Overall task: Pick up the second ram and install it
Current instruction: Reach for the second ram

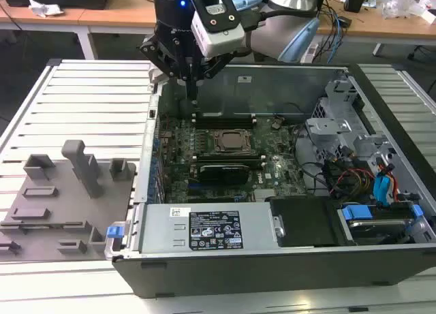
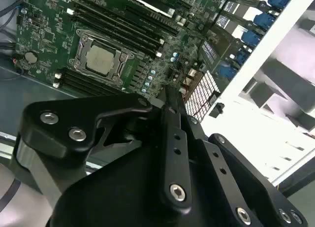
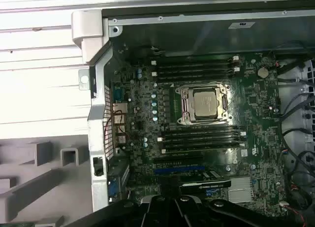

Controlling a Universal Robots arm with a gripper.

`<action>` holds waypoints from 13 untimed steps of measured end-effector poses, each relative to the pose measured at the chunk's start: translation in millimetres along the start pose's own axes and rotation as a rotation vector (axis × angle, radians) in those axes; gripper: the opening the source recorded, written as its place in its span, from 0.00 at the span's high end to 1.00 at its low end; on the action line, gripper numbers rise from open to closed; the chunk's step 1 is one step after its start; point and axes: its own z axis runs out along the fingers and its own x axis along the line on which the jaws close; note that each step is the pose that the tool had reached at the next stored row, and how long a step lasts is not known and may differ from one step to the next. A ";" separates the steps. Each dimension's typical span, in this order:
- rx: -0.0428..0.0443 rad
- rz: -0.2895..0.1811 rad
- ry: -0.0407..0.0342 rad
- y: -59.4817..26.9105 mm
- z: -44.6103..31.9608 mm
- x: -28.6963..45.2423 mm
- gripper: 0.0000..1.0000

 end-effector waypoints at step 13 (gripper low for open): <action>0.0000 0.000 0.0000 -2.7 -0.9 35.7 0.89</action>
